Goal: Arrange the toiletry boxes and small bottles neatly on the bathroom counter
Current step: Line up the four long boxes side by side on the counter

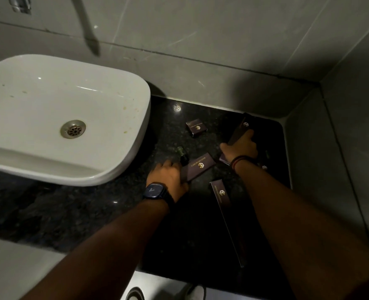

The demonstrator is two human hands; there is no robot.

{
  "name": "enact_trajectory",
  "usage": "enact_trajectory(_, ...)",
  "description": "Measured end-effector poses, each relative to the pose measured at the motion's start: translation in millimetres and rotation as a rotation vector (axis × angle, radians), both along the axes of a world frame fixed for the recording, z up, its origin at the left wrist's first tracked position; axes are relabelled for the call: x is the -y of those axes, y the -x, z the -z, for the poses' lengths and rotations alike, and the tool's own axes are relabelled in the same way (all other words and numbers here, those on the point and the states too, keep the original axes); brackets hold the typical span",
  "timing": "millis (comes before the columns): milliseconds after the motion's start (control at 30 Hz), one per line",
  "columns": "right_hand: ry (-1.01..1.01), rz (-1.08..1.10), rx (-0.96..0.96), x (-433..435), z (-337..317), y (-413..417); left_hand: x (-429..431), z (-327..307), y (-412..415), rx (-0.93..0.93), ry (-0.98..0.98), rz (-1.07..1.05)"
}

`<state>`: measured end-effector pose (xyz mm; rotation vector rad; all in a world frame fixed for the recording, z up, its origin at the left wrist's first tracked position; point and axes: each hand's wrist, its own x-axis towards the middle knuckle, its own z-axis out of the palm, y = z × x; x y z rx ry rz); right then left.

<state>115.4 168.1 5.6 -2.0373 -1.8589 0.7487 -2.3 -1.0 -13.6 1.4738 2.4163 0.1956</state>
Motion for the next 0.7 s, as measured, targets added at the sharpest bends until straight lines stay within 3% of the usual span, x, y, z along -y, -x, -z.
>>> enact_trajectory(333, 0.084, -0.126, -0.003, 118, -32, 11, 64, -21, 0, 0.266, -0.053, -0.359)
enact_trajectory(700, 0.218, -0.349, 0.153, 228, 5, -18, 123, -2, -11, 0.290, -0.012, -0.590)
